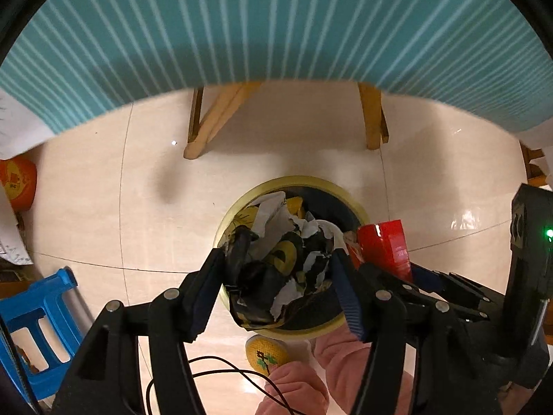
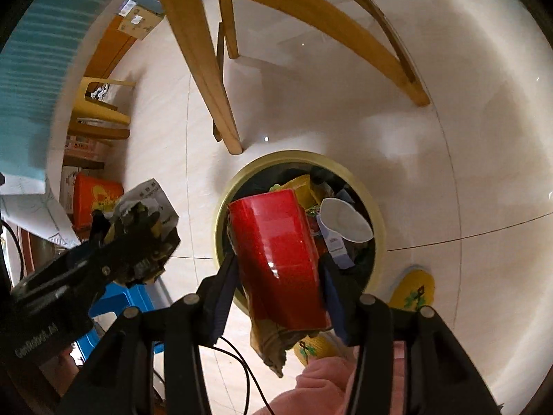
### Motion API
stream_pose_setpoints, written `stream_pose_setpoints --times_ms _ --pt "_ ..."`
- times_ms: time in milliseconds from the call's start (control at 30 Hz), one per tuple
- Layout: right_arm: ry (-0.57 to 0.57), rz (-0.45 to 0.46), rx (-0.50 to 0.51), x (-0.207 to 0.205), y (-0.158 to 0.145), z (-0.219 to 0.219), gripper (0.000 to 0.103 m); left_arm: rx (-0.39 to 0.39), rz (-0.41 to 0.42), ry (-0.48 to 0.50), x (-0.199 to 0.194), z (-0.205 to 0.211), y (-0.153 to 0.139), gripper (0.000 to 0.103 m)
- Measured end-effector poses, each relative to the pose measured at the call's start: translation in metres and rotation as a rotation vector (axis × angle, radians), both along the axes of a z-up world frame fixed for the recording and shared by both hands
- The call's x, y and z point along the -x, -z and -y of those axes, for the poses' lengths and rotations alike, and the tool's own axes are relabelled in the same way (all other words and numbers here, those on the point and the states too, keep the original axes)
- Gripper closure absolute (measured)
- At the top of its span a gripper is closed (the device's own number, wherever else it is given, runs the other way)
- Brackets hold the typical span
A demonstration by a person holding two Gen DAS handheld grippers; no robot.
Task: Collect trash
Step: 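Open both grippers to drop the wrapper and red box into the bin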
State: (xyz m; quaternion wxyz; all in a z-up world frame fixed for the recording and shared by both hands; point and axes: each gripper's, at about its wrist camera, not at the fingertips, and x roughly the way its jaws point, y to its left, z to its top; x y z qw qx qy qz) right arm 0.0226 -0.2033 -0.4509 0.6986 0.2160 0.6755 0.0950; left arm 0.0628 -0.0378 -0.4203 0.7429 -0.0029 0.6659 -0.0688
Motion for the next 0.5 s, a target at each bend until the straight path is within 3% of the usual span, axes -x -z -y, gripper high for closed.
stream_pose_setpoints --times_ms 167,233,300,500 --pt "0.049 -0.056 -0.030 -0.005 0.020 -0.001 0.043 -0.032 -0.010 0.022 -0.002 0.001 0.011 0.031" --pt "0.064 -0.059 -0.013 -0.005 0.023 0.000 0.033 -0.035 -0.010 0.013 -0.002 -0.002 0.010 0.014" --pt "0.074 -0.052 -0.006 -0.006 0.021 0.002 0.028 -0.039 -0.013 0.003 0.000 -0.003 0.008 0.004" --pt "0.048 -0.021 0.025 -0.006 0.016 0.000 0.026 -0.050 -0.005 0.000 0.002 -0.008 0.001 0.003"
